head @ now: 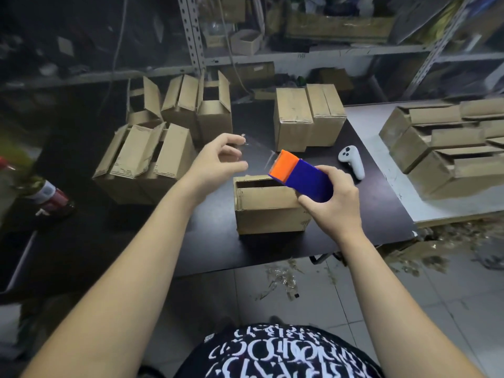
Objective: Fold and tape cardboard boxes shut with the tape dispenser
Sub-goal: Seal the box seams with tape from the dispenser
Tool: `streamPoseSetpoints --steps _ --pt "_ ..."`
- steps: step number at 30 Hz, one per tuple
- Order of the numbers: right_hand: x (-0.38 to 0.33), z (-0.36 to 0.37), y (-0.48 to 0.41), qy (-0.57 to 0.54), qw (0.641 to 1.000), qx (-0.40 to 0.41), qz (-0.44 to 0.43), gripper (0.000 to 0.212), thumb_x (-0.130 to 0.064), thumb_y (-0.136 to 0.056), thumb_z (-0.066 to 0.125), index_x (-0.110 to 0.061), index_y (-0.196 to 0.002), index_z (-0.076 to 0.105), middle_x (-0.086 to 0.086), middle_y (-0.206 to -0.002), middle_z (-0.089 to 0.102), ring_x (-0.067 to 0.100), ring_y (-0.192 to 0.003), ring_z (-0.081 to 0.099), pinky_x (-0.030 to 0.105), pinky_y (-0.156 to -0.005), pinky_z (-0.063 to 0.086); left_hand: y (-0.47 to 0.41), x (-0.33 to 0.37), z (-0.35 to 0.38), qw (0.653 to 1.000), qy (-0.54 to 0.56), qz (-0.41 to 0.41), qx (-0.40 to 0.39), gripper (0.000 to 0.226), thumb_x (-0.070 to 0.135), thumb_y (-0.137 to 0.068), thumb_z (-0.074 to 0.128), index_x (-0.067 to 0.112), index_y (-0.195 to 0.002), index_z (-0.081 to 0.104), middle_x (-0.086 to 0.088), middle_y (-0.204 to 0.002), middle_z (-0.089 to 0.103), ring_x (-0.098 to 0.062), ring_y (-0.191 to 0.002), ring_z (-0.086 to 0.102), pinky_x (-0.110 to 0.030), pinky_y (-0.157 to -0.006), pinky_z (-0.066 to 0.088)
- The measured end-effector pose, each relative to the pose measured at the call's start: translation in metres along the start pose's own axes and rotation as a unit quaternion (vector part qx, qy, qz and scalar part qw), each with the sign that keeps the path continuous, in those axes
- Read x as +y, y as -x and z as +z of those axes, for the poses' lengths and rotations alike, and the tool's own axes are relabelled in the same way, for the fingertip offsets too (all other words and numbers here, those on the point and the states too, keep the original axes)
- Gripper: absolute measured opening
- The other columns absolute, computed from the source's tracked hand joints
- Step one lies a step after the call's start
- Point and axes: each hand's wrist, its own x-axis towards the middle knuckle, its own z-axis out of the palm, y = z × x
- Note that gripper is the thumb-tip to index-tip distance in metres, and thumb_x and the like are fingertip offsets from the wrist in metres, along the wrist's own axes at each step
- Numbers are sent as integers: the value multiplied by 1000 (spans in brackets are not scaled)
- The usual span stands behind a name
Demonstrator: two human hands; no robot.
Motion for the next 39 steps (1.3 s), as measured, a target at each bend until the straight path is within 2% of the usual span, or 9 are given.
streamPoseSetpoints --steps 4,7,10,16,20,25,29,34,39 --pt "-5 3 -7 -11 1000 -7 18 59 -36 -72 87 -22 -123 61 -4 -112 62 16 -105 51 45 -92 50 8 -33 13 995 -92 -5 -25 81 28 -85 82 42 -148 33 8 -114 65 -8 -119 57 -33 -106 36" --pt "-5 1 -13 -4 999 -28 20 69 -61 -66 88 -26 -119 60 -8 -111 61 15 -106 52 39 -92 51 15 -58 27 992 -126 -11 1 93 38 -83 83 48 -152 22 13 -116 64 -14 -126 55 -39 -110 35" --pt "-7 1 -19 2 999 -35 21 69 -77 -64 78 -30 -111 61 -12 -104 60 11 -102 52 40 -88 53 19 -73 38 993 -113 -9 38 94 34 -82 85 46 -153 25 9 -119 66 -20 -128 55 -33 -104 36" --pt "-18 9 -40 -5 999 -33 21 51 -68 -67 78 -31 -100 66 -14 -97 64 15 -98 58 43 -85 55 21 -80 54 992 -80 -28 94 102 26 -83 84 49 -155 16 15 -115 63 -8 -102 62 -21 -86 45" --pt "-22 13 -59 -9 997 -78 26 38 -52 -70 86 -30 -93 66 -18 -93 64 14 -97 60 35 -84 54 24 -83 58 991 -36 -47 118 107 20 -82 85 49 -155 13 12 -116 64 -5 -100 61 -6 -76 35" --pt "-14 24 -67 16 989 -134 55 39 -58 -64 83 -32 -89 68 -12 -91 68 11 -90 63 37 -84 57 26 -89 64 991 -6 -67 119 105 16 -84 83 52 -154 14 14 -123 65 -4 -110 60 -22 -94 39" --pt "-14 23 -70 31 985 -162 40 42 -61 -59 80 -31 -86 68 -12 -88 69 12 -88 64 37 -80 58 24 -89 63 991 2 -75 109 103 13 -84 82 51 -154 16 12 -127 67 -1 -113 59 -20 -98 38" --pt "-17 17 -83 50 976 -210 -5 48 -67 -56 77 -30 -85 69 -13 -85 69 15 -87 64 39 -77 57 23 -88 59 993 10 -84 82 109 12 -83 84 52 -155 13 11 -131 65 -7 -121 60 -29 -104 43" --pt "-14 21 -76 65 978 -200 -7 40 -57 -63 86 -30 -87 69 -18 -84 65 15 -89 60 39 -80 54 31 -88 58 992 34 -88 89 95 10 -81 85 51 -145 28 17 -128 67 -9 -121 61 -37 -111 45"
